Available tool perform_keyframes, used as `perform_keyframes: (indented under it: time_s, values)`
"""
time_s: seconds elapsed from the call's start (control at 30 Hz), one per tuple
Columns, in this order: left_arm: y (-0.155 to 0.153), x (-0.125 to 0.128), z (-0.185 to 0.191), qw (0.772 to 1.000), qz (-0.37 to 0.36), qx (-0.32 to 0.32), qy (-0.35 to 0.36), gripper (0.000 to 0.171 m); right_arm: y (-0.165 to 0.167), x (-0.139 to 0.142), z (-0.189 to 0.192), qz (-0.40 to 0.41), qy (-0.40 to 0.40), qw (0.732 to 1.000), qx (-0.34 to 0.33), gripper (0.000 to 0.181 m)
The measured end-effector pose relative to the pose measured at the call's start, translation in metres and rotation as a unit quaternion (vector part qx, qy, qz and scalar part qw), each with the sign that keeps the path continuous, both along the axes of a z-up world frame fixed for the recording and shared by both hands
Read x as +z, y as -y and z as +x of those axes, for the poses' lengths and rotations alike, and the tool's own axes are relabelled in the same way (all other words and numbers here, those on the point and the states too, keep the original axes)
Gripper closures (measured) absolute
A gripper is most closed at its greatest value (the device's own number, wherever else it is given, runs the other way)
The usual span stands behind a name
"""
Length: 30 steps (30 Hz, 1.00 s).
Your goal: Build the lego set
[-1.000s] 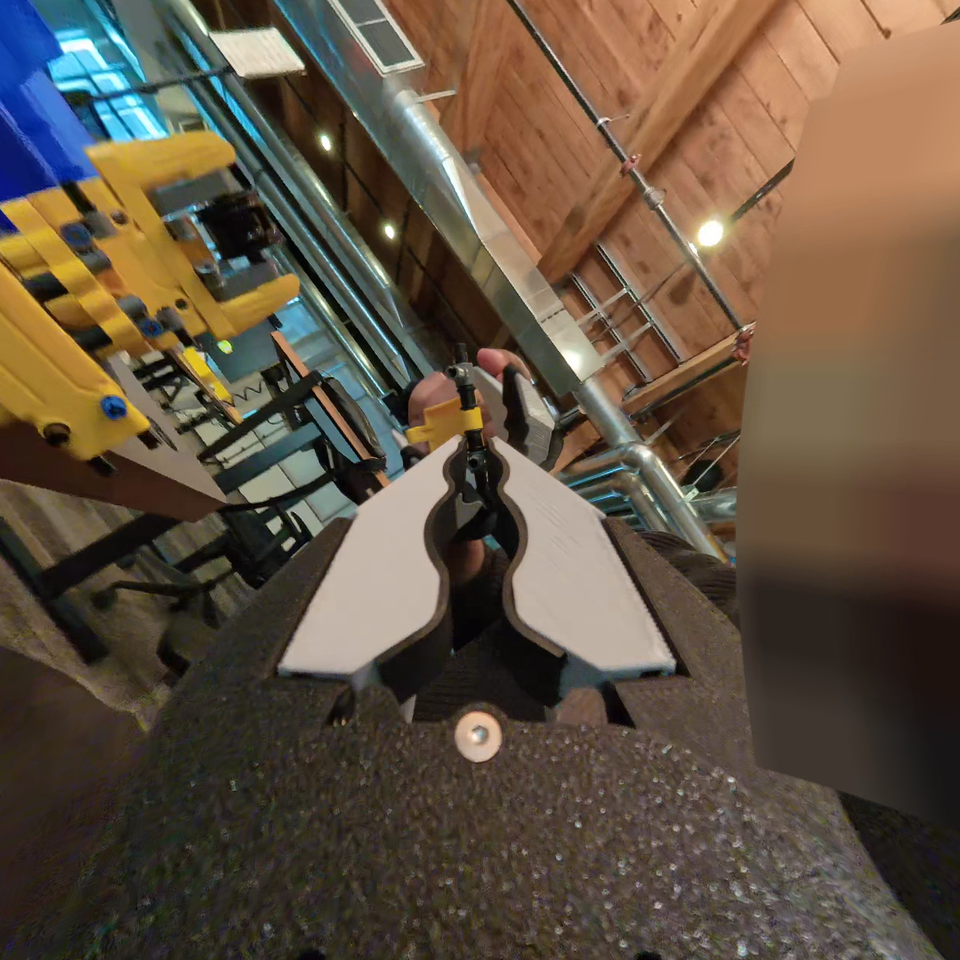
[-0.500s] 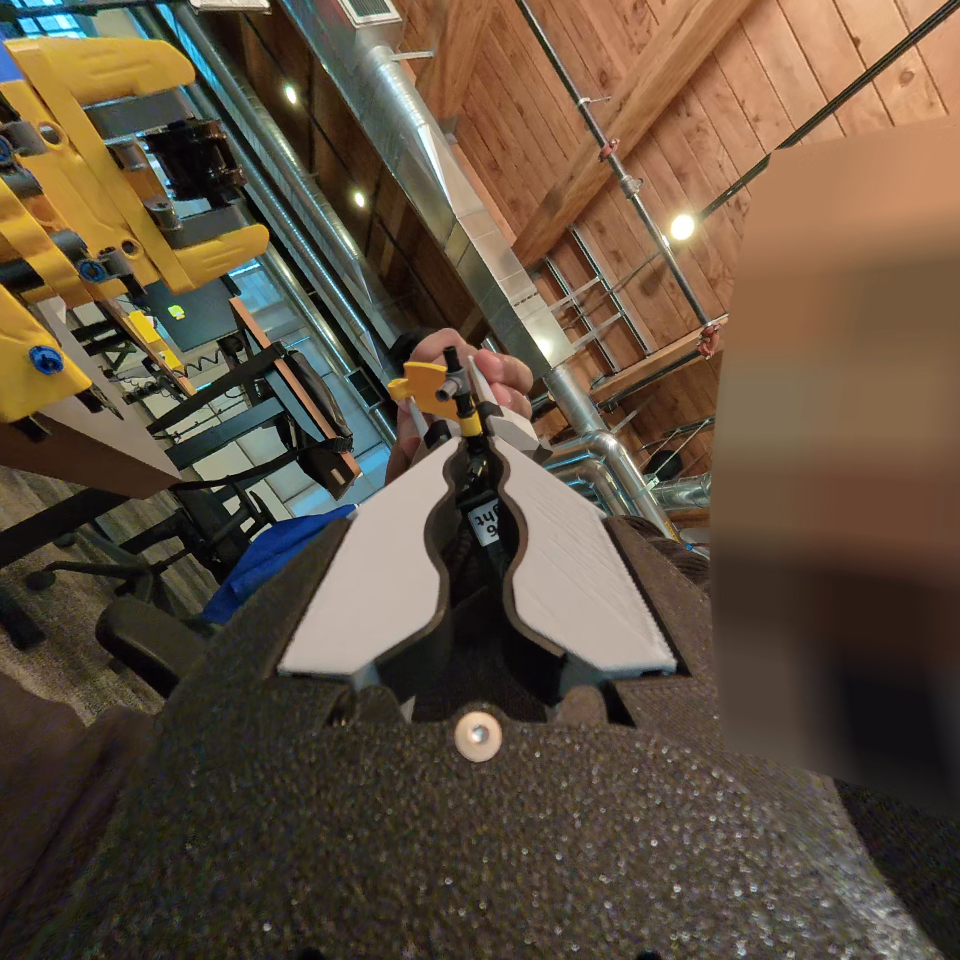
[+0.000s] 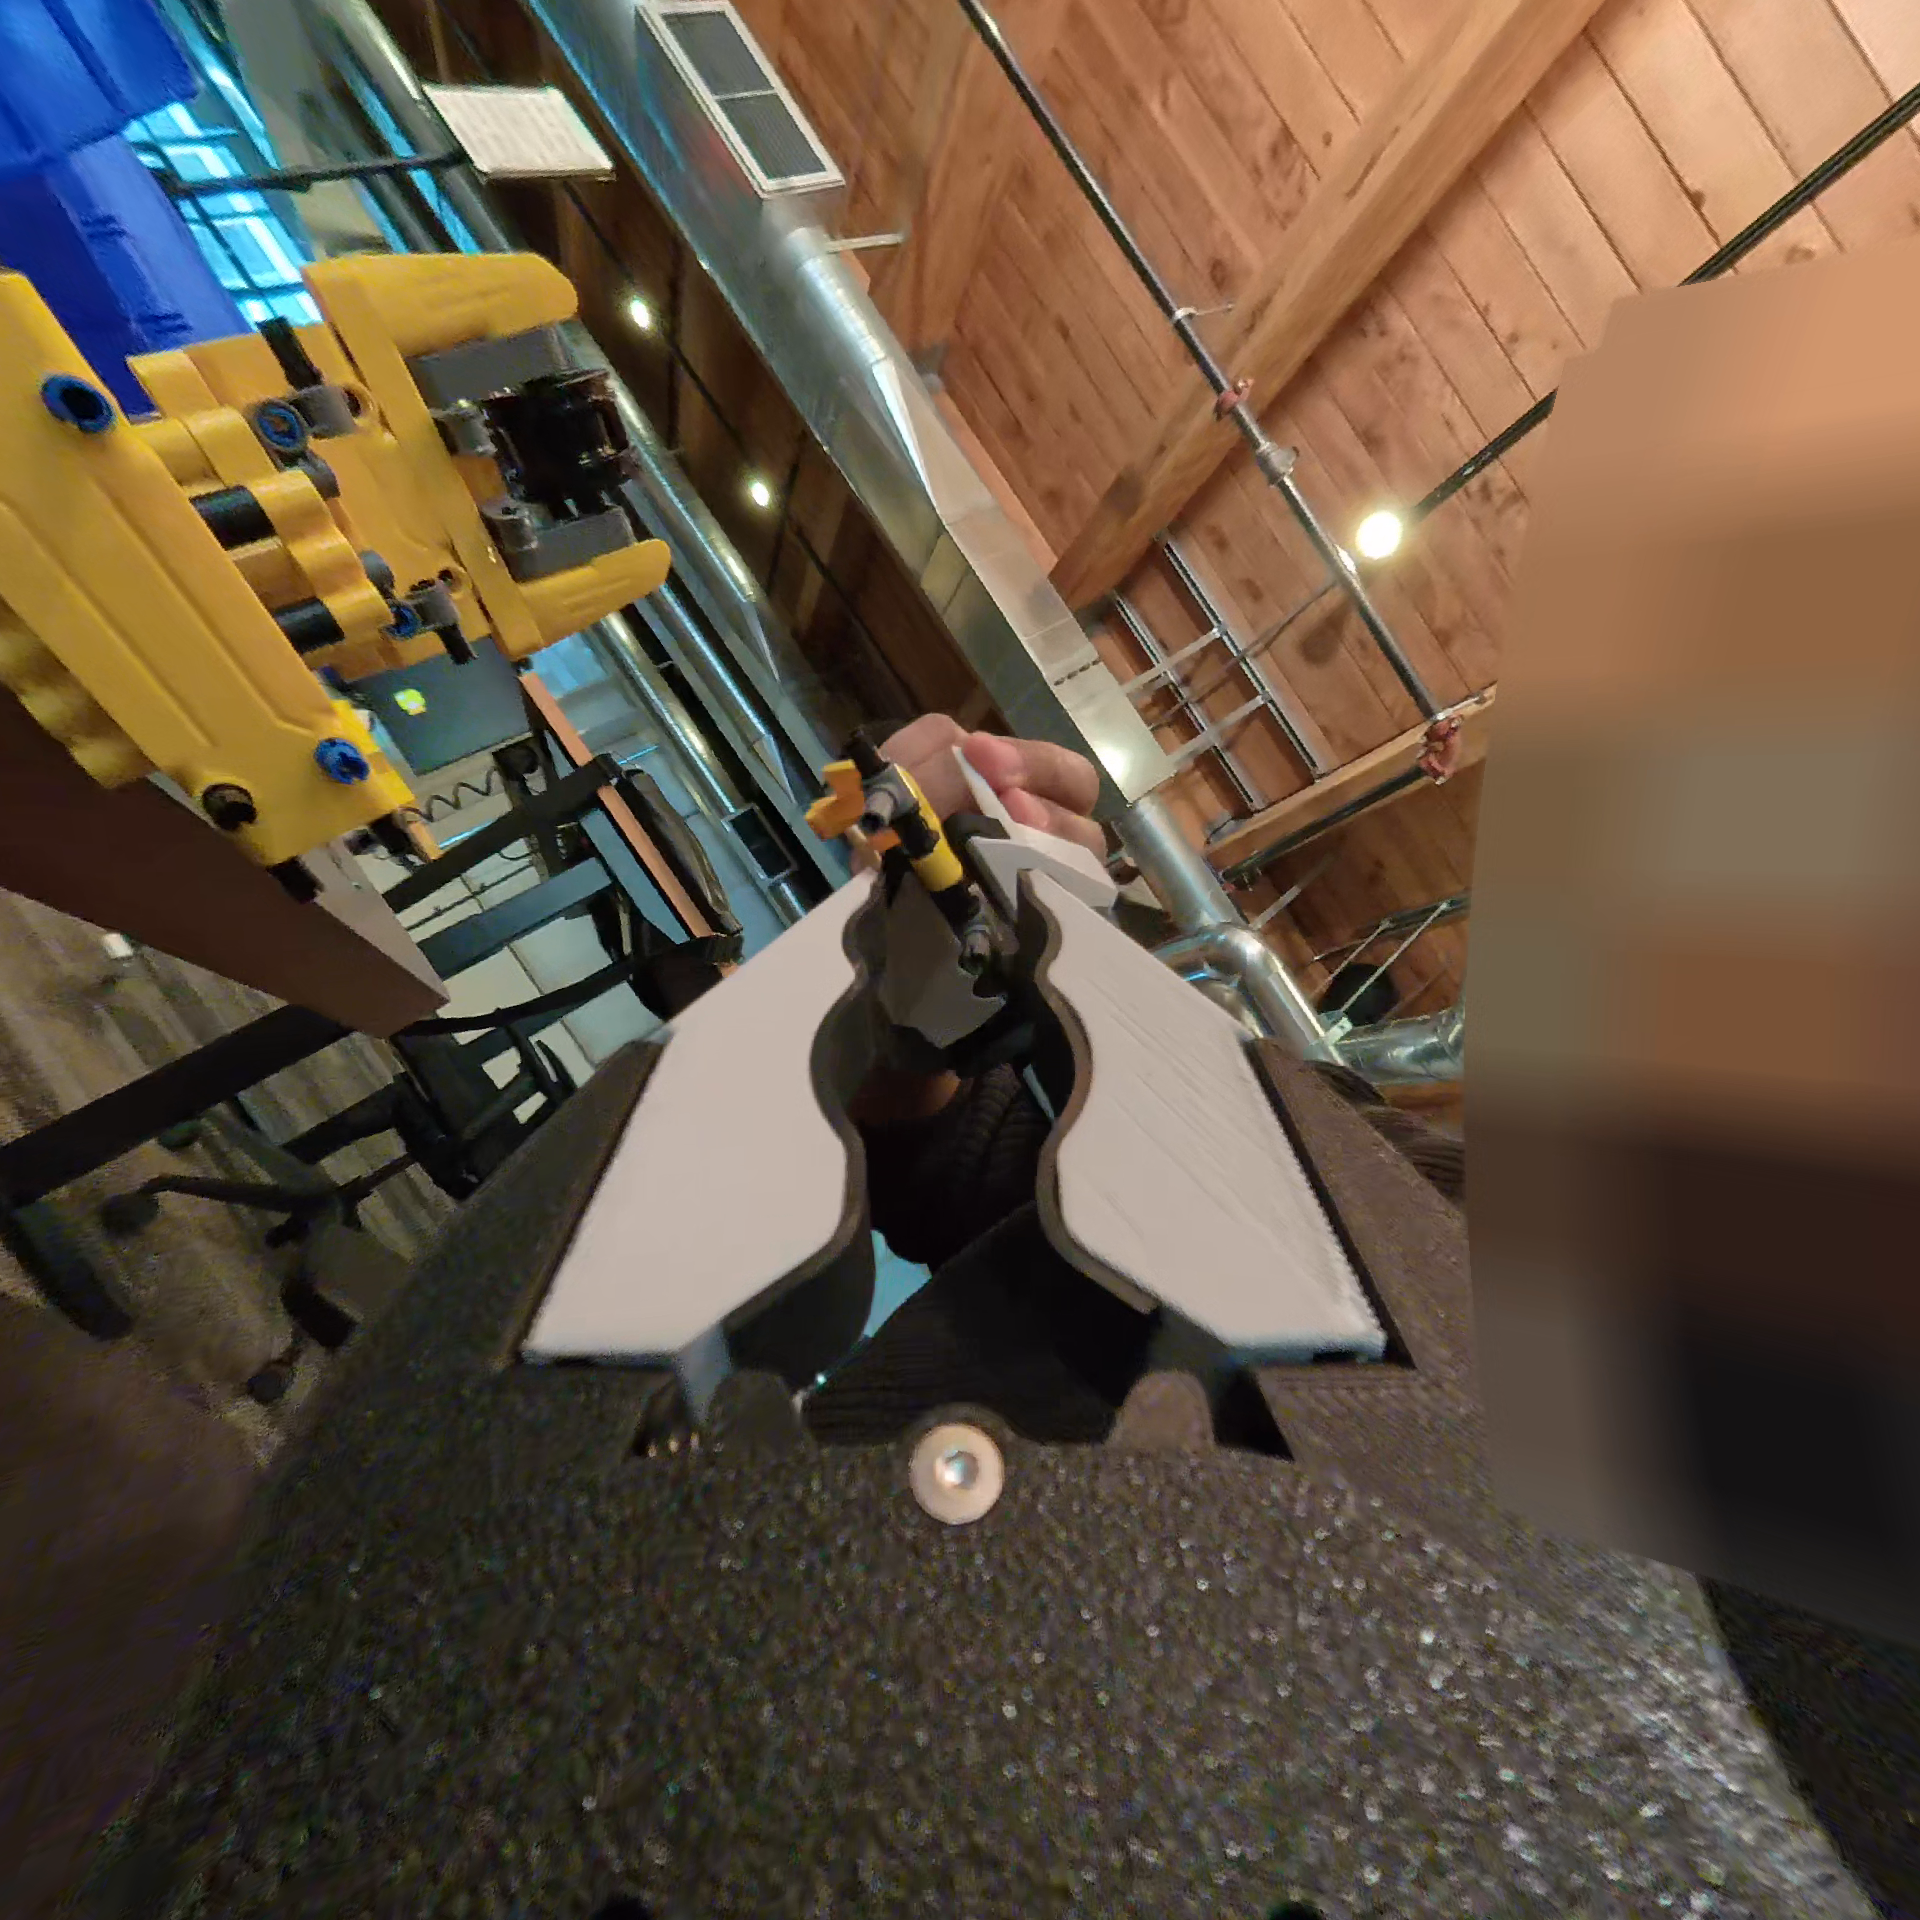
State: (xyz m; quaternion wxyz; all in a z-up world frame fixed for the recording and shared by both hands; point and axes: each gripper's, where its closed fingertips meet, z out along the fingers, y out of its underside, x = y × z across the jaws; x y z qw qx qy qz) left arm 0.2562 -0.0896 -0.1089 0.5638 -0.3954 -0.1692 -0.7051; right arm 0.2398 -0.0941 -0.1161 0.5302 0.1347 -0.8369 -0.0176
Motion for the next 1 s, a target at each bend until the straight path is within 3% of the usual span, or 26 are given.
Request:
perform_keyframes:
  time_s: [0.2,0.47,0.93,1.0]
  values:
    - [-0.004,-0.007,0.003,0.998,-0.022,0.02,-0.046,0.159,-0.003,-0.002,0.0,-0.106,0.052,0.992,-0.054,0.172]
    - [-0.004,-0.005,0.011,0.999,-0.007,0.002,-0.037,0.16,-0.009,0.001,0.008,-0.262,0.133,0.949,-0.113,0.168]
    - [-0.003,-0.003,0.0,1.0,0.0,0.016,0.007,0.158,-0.01,0.001,0.009,-0.155,0.063,0.984,-0.066,0.177]
    - [-0.003,-0.006,-0.006,1.0,-0.001,0.016,0.023,0.166,-0.01,0.001,0.01,-0.136,0.053,0.987,-0.061,0.176]
